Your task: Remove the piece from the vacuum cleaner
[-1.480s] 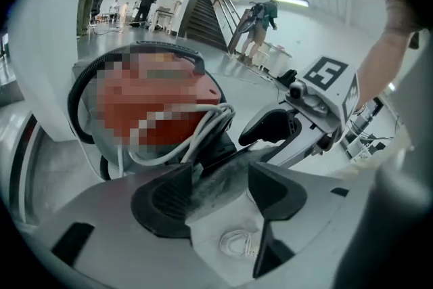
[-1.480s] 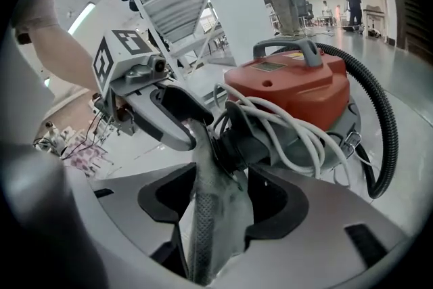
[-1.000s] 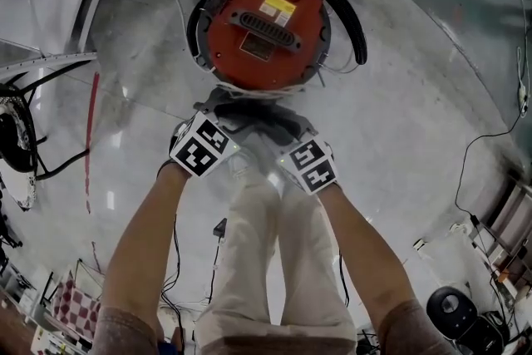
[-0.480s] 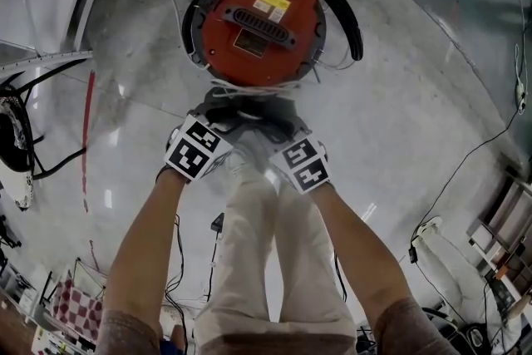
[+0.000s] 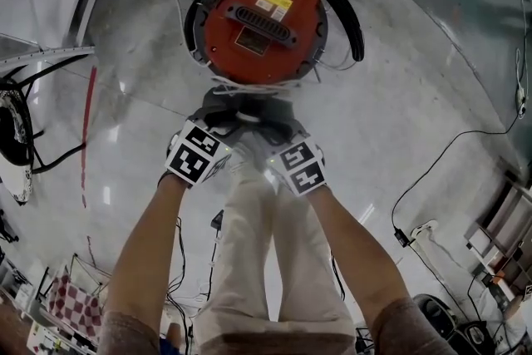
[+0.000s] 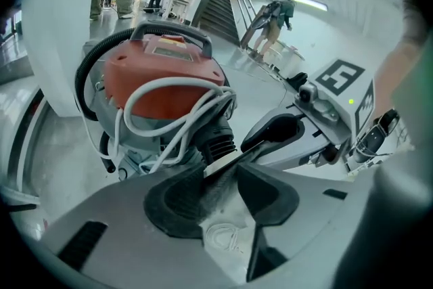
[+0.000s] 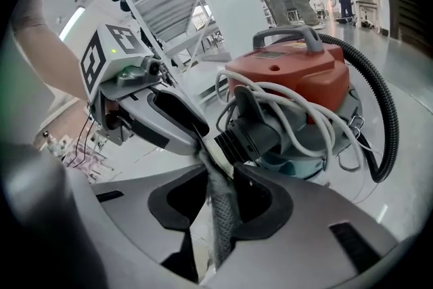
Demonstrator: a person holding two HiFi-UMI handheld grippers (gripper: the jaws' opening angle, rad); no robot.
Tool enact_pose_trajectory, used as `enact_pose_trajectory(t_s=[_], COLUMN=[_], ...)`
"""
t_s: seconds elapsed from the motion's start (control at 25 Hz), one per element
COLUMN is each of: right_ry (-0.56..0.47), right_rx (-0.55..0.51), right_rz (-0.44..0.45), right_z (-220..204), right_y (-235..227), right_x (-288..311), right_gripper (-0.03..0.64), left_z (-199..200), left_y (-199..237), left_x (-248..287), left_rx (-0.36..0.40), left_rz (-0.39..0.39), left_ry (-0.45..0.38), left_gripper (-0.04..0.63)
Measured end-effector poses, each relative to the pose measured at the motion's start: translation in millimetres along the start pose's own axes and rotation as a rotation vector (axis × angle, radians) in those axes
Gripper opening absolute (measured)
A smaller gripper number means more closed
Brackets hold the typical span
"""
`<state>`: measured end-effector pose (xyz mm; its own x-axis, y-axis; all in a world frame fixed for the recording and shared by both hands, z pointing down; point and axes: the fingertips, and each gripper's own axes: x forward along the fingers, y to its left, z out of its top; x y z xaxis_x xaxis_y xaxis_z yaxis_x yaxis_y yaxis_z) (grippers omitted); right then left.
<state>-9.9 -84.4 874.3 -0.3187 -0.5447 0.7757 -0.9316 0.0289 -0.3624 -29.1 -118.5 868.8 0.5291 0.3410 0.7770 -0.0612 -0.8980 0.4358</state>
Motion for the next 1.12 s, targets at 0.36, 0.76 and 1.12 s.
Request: enact_pose_trajectory(t_s=[0.36,0.76,1.12], right_ry=[0.001,-0.011,-0.031], right_rx=[0.010,0.040,0.059], right_rz=[0.002,0.006,-0.025], right_z=[-2,-4,-9], right_y=[3,8,9], right_x=[-1,0,1], right_gripper=[0.097,0.098,0.100], left_z=[-6,-9,-14], left_y=[-3,-3,-5], left_x=[-5,-8,-9], left_rx=[-0.055,-0.053,-0.062], left_rz=[0.049,0.052,0.058], left_ry=[-0.015,-0.008,-0.014], left_gripper=[0.150,0.152,0.155])
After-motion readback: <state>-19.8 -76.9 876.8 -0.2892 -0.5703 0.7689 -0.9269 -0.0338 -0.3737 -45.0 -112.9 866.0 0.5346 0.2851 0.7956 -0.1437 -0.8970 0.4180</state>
